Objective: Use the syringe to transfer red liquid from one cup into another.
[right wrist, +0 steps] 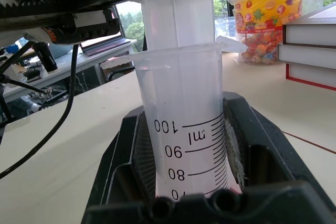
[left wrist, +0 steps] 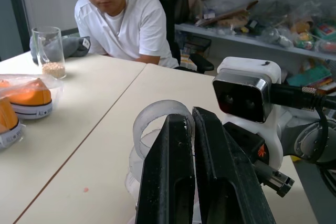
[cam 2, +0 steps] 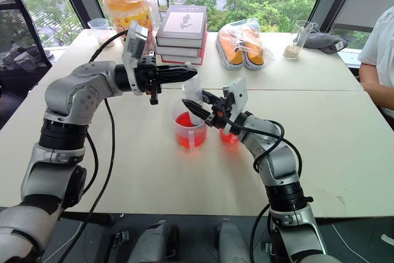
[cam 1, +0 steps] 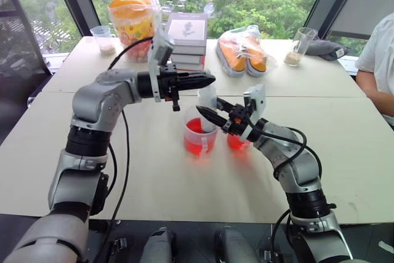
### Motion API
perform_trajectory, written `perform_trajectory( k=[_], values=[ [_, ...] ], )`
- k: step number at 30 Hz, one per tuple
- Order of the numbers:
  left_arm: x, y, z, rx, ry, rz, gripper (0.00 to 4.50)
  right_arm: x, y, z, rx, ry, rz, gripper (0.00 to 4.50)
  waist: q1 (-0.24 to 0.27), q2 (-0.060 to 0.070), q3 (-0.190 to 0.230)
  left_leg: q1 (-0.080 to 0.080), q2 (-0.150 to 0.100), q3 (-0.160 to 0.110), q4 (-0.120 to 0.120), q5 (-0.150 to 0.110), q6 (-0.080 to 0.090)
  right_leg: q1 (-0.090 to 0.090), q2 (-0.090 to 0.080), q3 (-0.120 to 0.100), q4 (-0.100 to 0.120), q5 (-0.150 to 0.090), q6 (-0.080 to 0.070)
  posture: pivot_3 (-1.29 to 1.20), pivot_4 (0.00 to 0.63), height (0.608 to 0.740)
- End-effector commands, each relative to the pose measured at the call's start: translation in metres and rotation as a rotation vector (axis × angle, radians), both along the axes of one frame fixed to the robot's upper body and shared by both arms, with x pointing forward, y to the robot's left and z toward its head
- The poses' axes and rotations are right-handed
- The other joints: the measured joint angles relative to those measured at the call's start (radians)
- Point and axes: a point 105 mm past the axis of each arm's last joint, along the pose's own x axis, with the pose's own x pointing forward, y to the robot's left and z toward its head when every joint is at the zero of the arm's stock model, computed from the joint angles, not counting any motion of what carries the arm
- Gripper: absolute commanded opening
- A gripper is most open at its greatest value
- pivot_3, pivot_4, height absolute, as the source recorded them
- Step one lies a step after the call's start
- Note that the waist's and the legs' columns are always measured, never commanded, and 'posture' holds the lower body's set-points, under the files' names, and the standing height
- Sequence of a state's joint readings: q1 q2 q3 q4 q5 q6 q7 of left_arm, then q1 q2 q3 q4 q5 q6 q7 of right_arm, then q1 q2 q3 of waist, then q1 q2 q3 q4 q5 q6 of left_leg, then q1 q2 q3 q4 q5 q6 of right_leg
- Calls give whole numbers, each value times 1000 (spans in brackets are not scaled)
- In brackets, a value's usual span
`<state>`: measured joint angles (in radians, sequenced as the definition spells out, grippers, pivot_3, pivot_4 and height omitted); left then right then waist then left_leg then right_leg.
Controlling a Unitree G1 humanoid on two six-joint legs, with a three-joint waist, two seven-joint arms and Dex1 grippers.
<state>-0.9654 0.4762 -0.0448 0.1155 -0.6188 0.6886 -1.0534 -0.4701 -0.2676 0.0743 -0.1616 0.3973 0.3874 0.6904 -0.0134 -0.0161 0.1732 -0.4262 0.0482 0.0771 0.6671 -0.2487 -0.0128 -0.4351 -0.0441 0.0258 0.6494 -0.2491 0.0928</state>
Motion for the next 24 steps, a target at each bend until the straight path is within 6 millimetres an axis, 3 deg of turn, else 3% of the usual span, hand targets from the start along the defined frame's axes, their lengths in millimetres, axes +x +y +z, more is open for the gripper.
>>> perform_trajectory(
  k=[1,9,10,12,19,24],
  values=[
    [4,26,56,-88,-205,131,21,-16,15,-21,-63,55,116,1426,0,0,0,0,0,0,0,0,0,0,0,0,0,0,0,0,150,740],
    [0,24,45,-73,-159,99,21,-15,16,-6,-53,12,115,1426,0,0,0,0,0,0,0,0,0,0,0,0,0,0,0,0,150,740],
    [0,24,43,-70,-146,92,492,-14,16,-3,-50,1,113,1426,0,0,0,0,0,0,0,0,0,0,0,0,0,0,0,0,150,740],
    [-3,24,37,-58,-115,73,973,-14,15,5,-46,-19,109,1426,-1,0,0,0,0,0,0,0,0,0,0,0,0,0,0,0,150,740],
    [-10,32,14,14,-74,63,4247,-9,6,36,-1,-86,66,1426,-1,0,0,0,0,0,0,0,0,0,0,0,0,0,0,0,150,740],
    [-14,44,8,36,-57,87,4247,-7,2,51,40,-103,48,1426,-1,0,0,0,0,0,0,0,0,0,0,0,0,0,0,0,150,740]
  ],
)
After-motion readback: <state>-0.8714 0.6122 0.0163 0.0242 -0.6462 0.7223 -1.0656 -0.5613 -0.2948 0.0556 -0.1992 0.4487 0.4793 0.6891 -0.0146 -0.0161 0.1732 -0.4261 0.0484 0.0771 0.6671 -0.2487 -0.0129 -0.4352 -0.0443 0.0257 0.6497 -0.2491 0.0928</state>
